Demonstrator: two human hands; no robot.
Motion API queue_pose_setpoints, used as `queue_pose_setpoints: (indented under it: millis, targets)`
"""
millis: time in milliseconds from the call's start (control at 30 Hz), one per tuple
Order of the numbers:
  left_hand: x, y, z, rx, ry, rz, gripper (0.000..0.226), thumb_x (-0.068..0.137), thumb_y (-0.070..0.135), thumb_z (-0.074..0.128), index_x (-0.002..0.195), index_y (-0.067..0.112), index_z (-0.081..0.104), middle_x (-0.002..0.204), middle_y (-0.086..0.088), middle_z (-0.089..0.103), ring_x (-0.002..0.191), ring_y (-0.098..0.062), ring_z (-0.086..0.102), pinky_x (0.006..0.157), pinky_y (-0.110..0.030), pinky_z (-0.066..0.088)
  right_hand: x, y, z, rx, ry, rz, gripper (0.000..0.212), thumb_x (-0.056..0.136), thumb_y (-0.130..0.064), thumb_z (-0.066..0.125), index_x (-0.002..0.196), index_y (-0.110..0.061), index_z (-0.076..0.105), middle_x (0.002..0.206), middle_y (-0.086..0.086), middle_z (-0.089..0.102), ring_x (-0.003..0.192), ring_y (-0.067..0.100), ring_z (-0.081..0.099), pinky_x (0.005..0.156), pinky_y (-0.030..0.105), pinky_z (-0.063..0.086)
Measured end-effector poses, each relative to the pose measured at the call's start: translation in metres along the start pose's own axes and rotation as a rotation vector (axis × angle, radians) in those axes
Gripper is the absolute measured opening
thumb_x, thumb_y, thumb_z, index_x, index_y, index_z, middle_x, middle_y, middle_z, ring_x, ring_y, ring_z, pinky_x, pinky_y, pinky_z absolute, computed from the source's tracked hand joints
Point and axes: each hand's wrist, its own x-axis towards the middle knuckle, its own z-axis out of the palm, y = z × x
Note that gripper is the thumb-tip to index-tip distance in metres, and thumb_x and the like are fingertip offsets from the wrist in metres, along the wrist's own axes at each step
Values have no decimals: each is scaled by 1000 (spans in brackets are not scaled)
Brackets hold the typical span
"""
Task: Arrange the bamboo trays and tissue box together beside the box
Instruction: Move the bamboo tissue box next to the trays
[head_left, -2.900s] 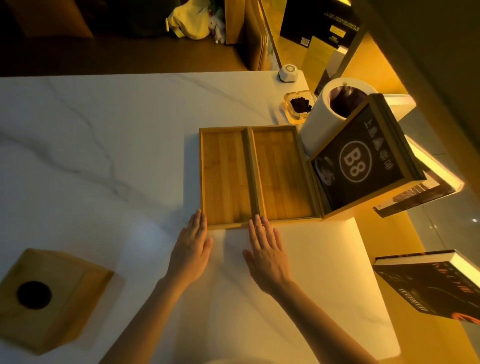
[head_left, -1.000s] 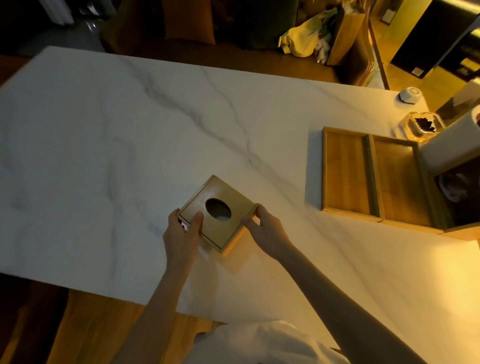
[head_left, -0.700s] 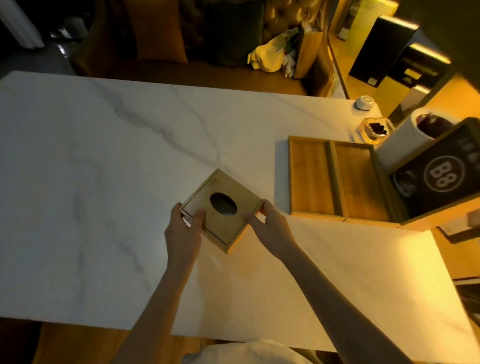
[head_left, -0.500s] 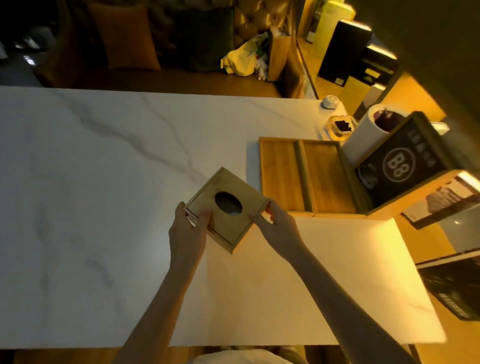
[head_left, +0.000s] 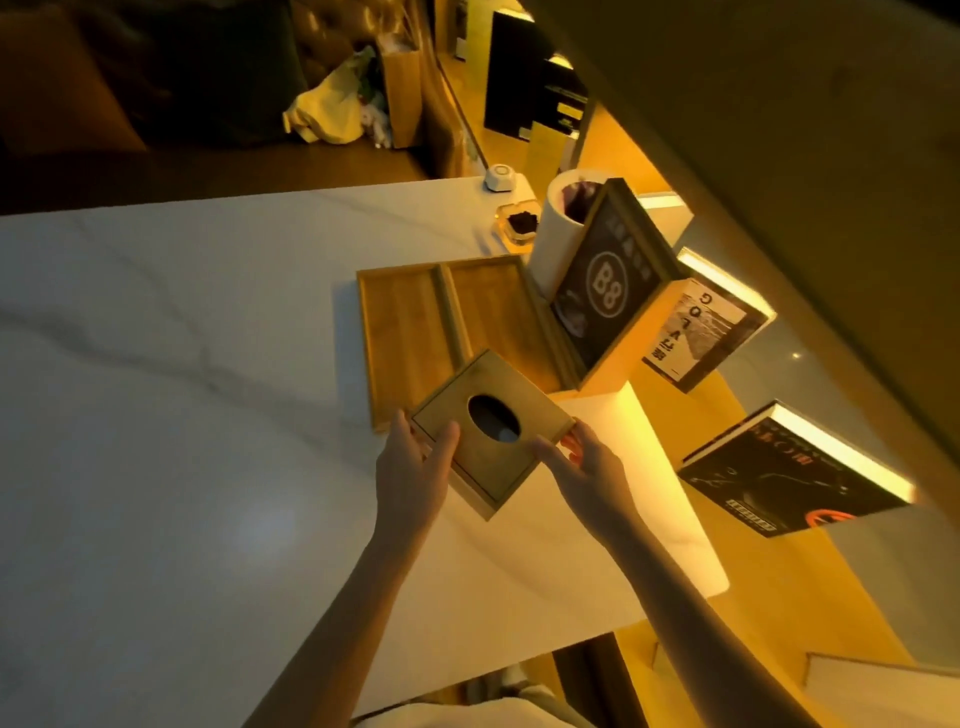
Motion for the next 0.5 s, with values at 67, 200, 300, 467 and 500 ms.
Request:
queue_pose_setpoints:
  millis: [67,200,300,467,500]
  targets:
    - [-2,5,21,30,-33,-7,46,86,29,52,123,3,39,116,-11,57,90,-18,52,77,-26,42,1,12,-15,34,35,32,46,89,-31,53,131,-16,41,131,6,52,100,14,43,81,28,38]
    - [-4,7,57,64,-113,-14,52,85,28,53,128,2,36,125,-16,56,101,-25,58,78,-25,45,5,33,-40,84,93,90,48,88,-32,54,131,-17,40,135,6,50,116,24,47,84,31,40]
    - [-7,8,77,107,-175,-38,55,86,26,53,131,3,33,124,-17,56,105,-29,59,81,-30,50,7,47,-55,90,104,111,49,87,-32,54,132,-17,39,136,6,48,121,26,46,92,37,42]
    - [-10,8,100,107,-257,-84,57,87,25,51,134,3,27,122,-18,56,105,-28,58,78,-24,46,13,64,-70,91,108,156,49,88,-29,54,132,-16,38,138,8,47,123,27,45,97,42,43]
    - [-10,8,103,107,-267,-92,58,87,25,51,134,3,26,123,-18,56,106,-28,57,77,-23,45,14,67,-72,90,105,161,49,88,-29,54,132,-15,38,138,8,47,123,27,44,97,42,43]
